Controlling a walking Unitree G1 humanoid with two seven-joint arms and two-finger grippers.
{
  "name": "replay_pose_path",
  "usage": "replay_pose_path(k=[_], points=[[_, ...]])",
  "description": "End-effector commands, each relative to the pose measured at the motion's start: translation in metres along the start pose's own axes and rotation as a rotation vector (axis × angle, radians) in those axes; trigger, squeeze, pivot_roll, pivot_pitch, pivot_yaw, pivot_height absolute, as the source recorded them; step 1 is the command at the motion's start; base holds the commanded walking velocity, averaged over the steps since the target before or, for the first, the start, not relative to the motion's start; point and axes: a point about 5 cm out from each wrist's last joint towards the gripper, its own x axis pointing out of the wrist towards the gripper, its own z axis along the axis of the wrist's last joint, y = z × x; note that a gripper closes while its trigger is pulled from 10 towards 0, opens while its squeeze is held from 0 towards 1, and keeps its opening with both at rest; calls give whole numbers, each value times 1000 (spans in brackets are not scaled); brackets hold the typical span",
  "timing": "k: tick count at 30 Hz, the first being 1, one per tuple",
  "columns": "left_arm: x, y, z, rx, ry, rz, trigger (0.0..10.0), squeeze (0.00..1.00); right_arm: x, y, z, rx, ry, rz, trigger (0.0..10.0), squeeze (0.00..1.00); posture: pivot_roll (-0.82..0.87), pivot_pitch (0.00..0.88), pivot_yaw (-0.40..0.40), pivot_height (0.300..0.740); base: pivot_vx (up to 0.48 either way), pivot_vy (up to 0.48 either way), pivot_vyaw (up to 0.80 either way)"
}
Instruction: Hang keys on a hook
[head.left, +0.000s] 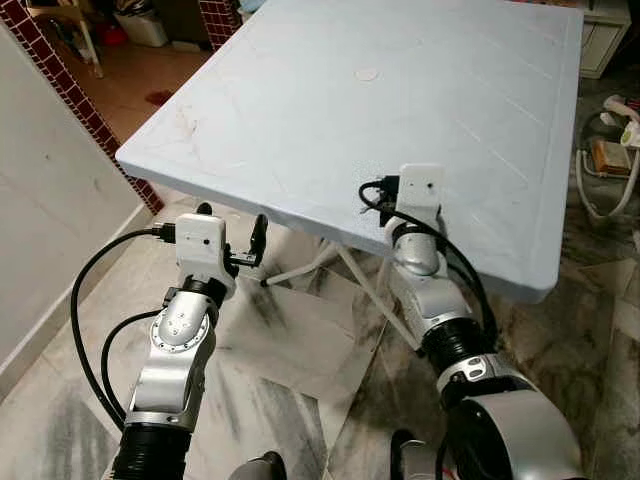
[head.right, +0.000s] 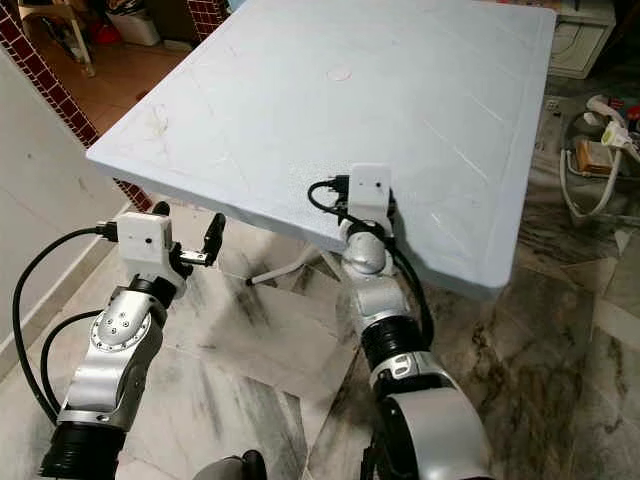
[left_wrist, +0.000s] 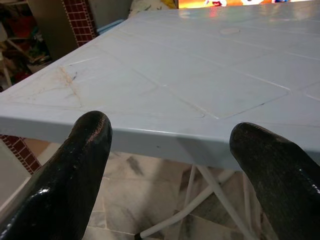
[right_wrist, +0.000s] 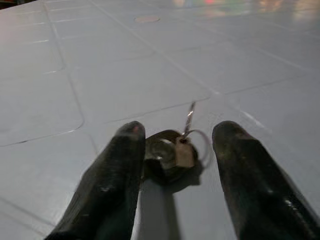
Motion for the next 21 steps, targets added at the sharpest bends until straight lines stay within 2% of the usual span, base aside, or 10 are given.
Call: replay_pose_path(k=[1,8,21], points=[[-2,7,2,10,0,18,10000,0,0,8,4,7,-5,10,0,0,6,228,125,740,0,0,0],[-1,8,3,11,-2,22,10000,0,-1,13,2,2,0,24,0,0,13,226,120,740,0,0,0],[-3,11,3,22,0,29,10000,0,7,3,7,0,-5,-14,0,0,26,221,126,740,0,0,0]])
